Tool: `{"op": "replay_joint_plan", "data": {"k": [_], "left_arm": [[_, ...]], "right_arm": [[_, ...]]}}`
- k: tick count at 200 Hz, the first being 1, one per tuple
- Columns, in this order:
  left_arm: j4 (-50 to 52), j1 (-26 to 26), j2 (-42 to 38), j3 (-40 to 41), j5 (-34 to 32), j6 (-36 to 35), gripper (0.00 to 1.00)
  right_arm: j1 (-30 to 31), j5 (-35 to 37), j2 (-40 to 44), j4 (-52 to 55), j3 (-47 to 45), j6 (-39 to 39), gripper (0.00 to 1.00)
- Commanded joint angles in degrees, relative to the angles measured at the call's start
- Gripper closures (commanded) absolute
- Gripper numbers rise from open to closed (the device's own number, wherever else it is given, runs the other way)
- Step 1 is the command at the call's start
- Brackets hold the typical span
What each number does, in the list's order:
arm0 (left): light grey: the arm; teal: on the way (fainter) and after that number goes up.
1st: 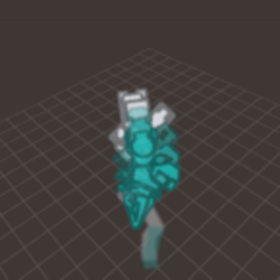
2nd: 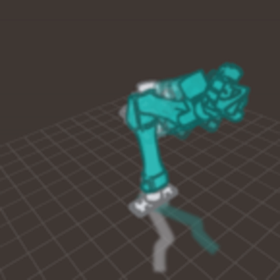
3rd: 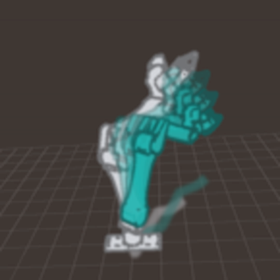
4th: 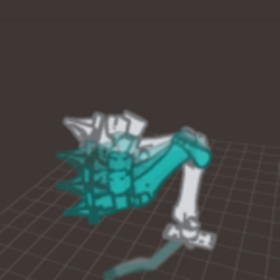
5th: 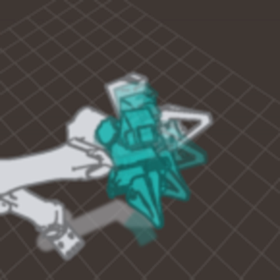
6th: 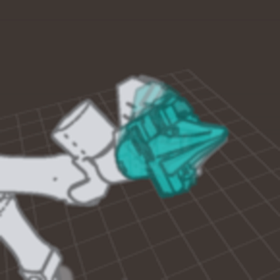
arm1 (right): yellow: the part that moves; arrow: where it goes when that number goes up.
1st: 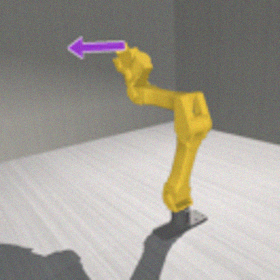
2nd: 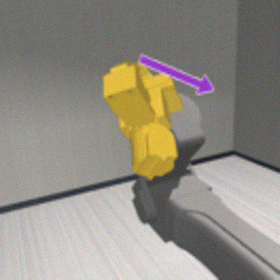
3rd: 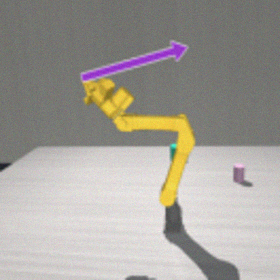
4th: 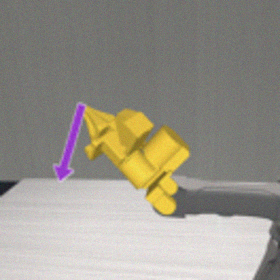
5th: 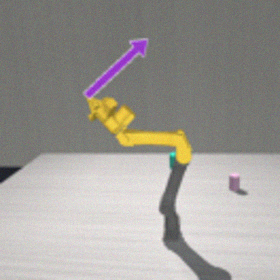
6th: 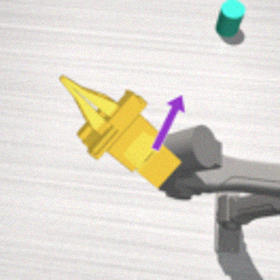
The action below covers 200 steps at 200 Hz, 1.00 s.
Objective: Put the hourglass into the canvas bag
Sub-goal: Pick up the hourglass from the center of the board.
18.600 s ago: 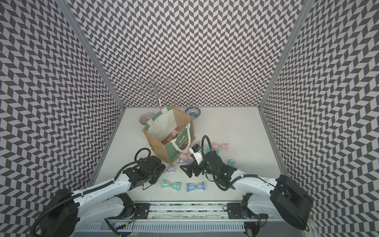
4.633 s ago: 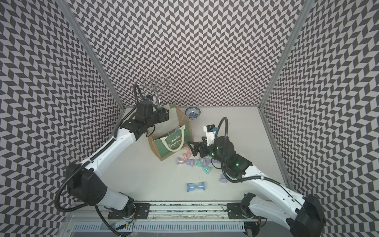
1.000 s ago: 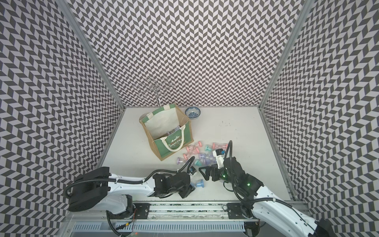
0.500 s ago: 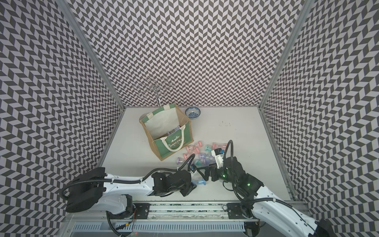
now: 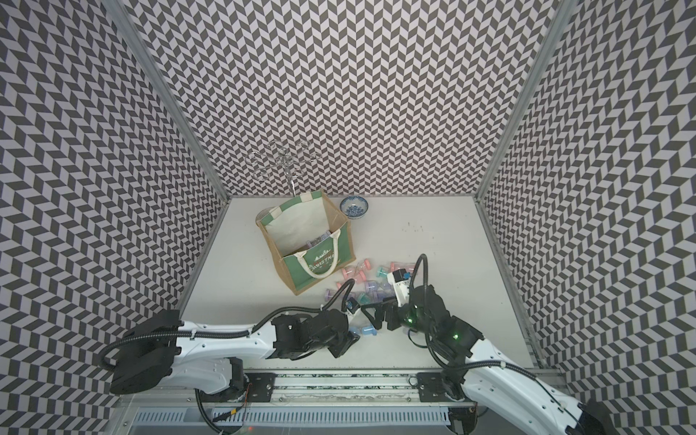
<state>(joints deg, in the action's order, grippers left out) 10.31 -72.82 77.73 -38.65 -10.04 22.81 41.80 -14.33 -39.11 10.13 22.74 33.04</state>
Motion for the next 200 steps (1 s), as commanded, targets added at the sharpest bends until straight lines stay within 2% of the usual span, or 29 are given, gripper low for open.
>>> {"op": "replay_joint_plan", "data": {"k": [1, 44, 69, 87, 105, 129, 162, 200], "left_arm": [[0.0, 0.7, -3.0, -4.1, -1.8, -1.4, 0.62], [4.1, 2.9, -7.4, -7.9, -5.4, -2.0, 0.62], [10.2, 7.1, -8.6, -12.8, -6.7, -0.6, 0.62], [11.4, 8.2, -10.0, -15.2, -9.0, -0.6, 0.61], [11.0, 9.7, -9.9, -15.9, -7.4, -1.0, 0.61], [13.3, 10.8, -10.0, -18.7, -8.9, 1.0, 0.62], [15.1, 12.1, -11.7, -25.1, -11.5, 0.0, 0.62], [18.2, 16.5, -11.8, -34.5, -15.0, -2.3, 0.62]], "right_arm": [[-0.2, 2.6, -1.0, -3.7, 3.1, -1.9, 0.01], [-0.3, 7.5, -4.5, -4.8, 9.5, -4.5, 0.01], [-0.5, 10.5, -6.7, -6.8, 13.6, -4.3, 0.01], [-0.5, 11.5, -8.4, -7.4, 15.7, -5.1, 0.01], [-0.9, 13.3, -9.8, -7.0, 16.7, -5.4, 0.01], [-1.9, 13.3, -9.2, -7.4, 17.5, -5.6, 0.01], [-2.0, 12.7, -7.3, -12.1, 15.8, -5.2, 0.01], [-2.0, 6.5, -9.4, -19.3, 15.1, -5.2, 0.01]]}}
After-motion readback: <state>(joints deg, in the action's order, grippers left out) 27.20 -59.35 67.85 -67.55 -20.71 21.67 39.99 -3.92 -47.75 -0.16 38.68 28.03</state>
